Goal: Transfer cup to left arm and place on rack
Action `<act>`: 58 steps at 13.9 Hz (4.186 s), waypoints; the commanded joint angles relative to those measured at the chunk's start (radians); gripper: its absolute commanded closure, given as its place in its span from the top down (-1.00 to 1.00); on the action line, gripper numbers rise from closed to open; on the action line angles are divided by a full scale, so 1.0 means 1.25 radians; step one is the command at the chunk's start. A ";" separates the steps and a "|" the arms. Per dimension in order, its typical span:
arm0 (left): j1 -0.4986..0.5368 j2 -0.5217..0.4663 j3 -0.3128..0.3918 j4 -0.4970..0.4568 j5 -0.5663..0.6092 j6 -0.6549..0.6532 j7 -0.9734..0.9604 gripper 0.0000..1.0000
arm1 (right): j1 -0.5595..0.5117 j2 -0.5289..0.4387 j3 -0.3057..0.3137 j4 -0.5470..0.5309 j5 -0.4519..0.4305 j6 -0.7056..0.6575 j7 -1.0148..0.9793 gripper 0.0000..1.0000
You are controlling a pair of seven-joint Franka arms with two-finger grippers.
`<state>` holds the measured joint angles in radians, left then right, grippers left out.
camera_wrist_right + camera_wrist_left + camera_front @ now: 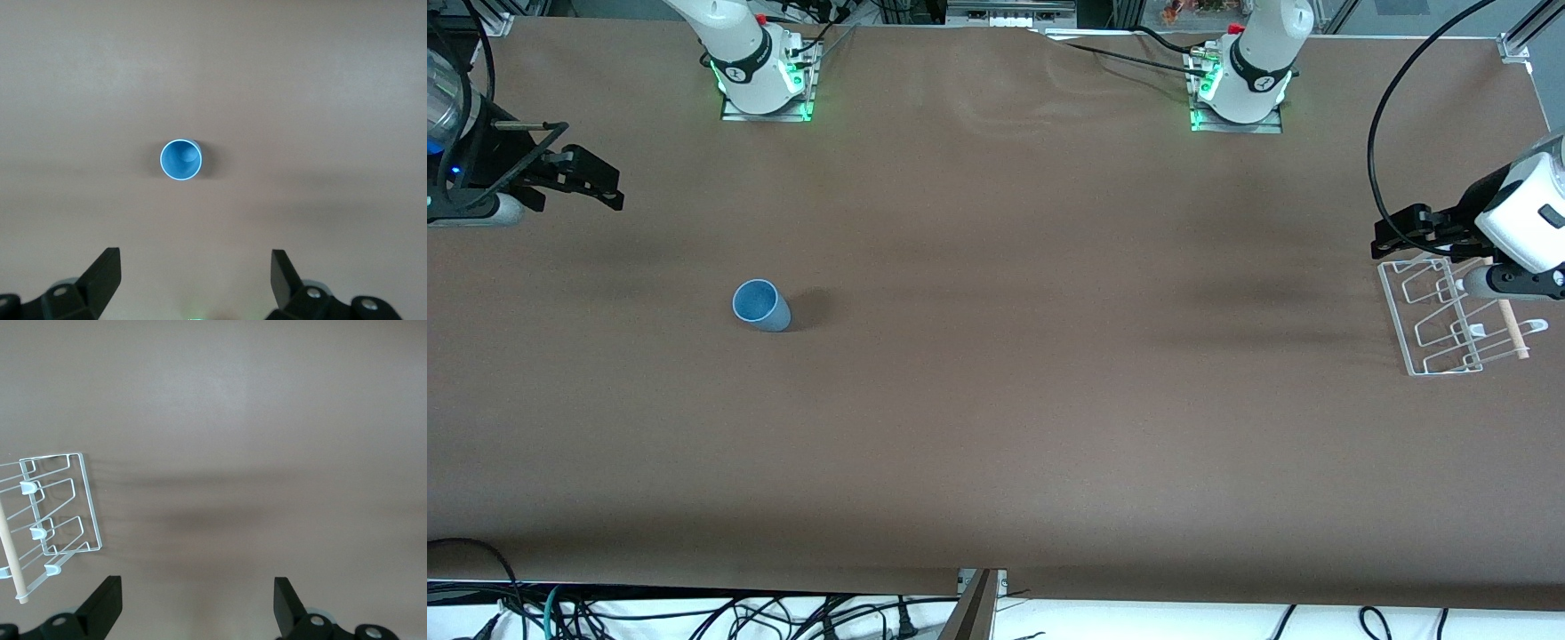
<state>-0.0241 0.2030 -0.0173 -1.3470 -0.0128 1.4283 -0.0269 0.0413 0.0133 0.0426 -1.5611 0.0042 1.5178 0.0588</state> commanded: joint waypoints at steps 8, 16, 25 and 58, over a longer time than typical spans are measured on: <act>0.000 0.018 0.002 0.033 -0.016 -0.012 0.003 1.00 | -0.020 0.004 0.016 0.006 -0.002 -0.023 0.001 0.99; 0.006 0.019 0.003 0.041 -0.014 -0.012 0.002 1.00 | -0.018 -0.020 0.025 -0.043 0.004 -0.013 -0.002 0.99; 0.028 0.031 0.006 0.052 -0.017 -0.012 0.004 1.00 | -0.018 -0.018 0.021 -0.041 -0.005 -0.015 -0.110 0.99; -0.091 0.077 -0.001 -0.109 -0.320 0.230 0.653 1.00 | -0.002 0.278 0.019 -0.416 0.009 0.604 -0.063 -0.89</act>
<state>-0.1272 0.2922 -0.0259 -1.4550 -0.3481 1.6739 0.6914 0.0307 0.3557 0.0592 -2.0801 0.0032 2.2653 -0.0581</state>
